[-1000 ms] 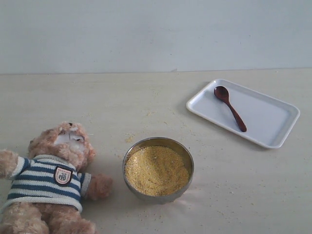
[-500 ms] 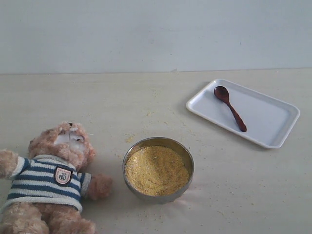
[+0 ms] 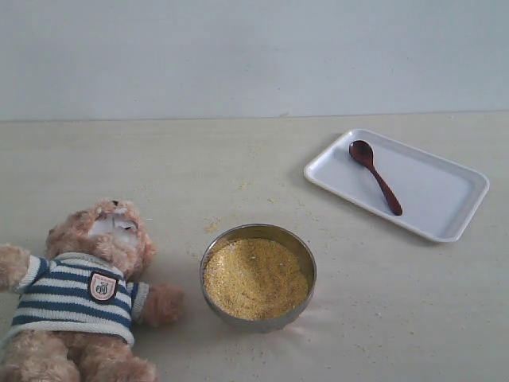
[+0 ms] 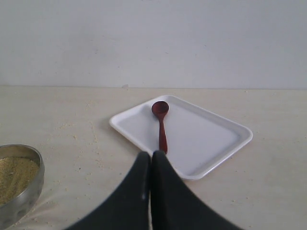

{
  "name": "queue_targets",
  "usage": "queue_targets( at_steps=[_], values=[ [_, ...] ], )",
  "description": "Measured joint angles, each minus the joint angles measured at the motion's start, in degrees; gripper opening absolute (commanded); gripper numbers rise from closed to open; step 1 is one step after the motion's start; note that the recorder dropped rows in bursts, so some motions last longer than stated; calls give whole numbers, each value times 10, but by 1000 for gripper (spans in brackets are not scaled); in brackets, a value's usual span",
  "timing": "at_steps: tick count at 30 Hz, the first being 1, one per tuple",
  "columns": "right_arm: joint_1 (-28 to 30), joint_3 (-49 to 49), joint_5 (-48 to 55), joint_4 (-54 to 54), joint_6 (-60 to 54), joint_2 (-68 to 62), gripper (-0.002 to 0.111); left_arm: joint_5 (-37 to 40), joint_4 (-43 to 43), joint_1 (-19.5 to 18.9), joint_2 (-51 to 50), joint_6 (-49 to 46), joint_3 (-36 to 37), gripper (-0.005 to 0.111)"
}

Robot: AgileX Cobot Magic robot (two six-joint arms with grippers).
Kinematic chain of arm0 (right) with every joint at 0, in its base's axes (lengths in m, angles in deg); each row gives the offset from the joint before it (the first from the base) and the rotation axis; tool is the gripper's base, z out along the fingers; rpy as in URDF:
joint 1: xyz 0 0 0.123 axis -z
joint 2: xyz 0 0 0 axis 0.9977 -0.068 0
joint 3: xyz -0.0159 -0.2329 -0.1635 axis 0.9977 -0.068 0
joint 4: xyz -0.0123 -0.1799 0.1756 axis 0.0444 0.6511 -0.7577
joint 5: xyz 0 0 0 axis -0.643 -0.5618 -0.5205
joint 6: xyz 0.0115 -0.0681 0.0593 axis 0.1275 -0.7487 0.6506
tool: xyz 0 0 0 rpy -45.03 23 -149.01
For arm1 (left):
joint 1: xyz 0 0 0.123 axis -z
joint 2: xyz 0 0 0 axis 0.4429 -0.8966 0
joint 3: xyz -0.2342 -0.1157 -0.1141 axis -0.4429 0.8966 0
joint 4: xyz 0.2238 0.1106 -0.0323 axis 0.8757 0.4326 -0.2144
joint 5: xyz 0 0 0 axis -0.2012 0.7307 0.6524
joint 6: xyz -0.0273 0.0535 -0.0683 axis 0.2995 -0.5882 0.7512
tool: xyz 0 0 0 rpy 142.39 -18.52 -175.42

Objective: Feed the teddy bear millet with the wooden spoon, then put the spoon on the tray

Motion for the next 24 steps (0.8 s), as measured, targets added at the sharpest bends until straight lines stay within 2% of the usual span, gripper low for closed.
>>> queue_targets(
  at_steps=[3,5,6,7,8,10,24],
  values=[
    [0,0,0,0,0,0,0,0,1,45,0,-1,0,5],
    [0,0,0,0,0,0,0,0,1,87,0,-1,0,5],
    [0,0,0,0,0,0,0,0,1,124,0,-1,0,5],
    [0,0,0,0,0,0,0,0,1,139,0,-1,0,5],
    [0,0,0,0,0,0,0,0,1,174,0,-1,0,5],
    [0,0,0,0,0,0,0,1,1,204,0,-1,0,5],
    [0,0,0,0,1,0,0,1,2,207,0,-5,0,5]
  ],
)
